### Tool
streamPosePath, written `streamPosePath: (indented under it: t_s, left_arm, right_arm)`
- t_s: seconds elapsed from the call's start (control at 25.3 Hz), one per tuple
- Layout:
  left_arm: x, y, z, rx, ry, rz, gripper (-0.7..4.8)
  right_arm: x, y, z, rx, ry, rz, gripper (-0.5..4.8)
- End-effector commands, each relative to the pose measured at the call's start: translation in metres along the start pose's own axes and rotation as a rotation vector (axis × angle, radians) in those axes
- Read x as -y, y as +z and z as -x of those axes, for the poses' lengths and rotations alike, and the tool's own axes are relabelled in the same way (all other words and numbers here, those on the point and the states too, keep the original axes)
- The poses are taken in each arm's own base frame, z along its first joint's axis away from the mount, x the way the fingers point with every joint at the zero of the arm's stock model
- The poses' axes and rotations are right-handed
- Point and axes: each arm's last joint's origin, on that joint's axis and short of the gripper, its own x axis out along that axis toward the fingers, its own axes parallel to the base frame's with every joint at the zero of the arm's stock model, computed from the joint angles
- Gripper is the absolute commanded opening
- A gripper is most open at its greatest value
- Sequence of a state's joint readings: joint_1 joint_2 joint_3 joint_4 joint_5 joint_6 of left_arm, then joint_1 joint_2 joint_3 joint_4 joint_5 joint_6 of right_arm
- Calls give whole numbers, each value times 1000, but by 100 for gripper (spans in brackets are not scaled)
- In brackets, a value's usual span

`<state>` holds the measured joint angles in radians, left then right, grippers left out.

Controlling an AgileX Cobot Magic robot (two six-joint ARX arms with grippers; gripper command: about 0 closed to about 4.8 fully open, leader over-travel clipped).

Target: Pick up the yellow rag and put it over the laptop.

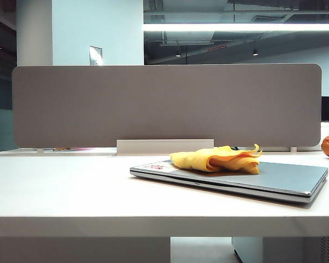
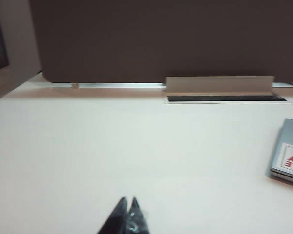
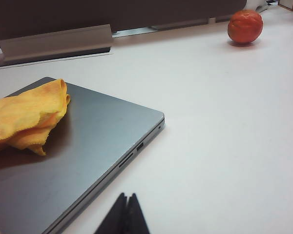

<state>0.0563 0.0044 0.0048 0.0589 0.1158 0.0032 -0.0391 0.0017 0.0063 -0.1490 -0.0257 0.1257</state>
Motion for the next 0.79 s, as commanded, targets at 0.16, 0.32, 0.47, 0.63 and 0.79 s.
streamPosePath:
  t_s: [0.16,0.32,0.47,0.63,0.79]
  left_arm:
    - [1,2,0,12,-39,2,-6]
    - [1,2,0,12,-38,2,-6]
    - [1,2,0,12,-38,2,-6]
    - [1,2,0,12,-38,2,-6]
    - [1,2,0,12,-38,2,-6]
  right_arm:
    - [0,0,0,9,-4,2,-1]
    - [0,0,0,9,-4,2,-1]
    - [0,0,0,9,-4,2,-1]
    - [0,0,0,9,-4,2,-1]
    - [0,0,0,9,-4,2,-1]
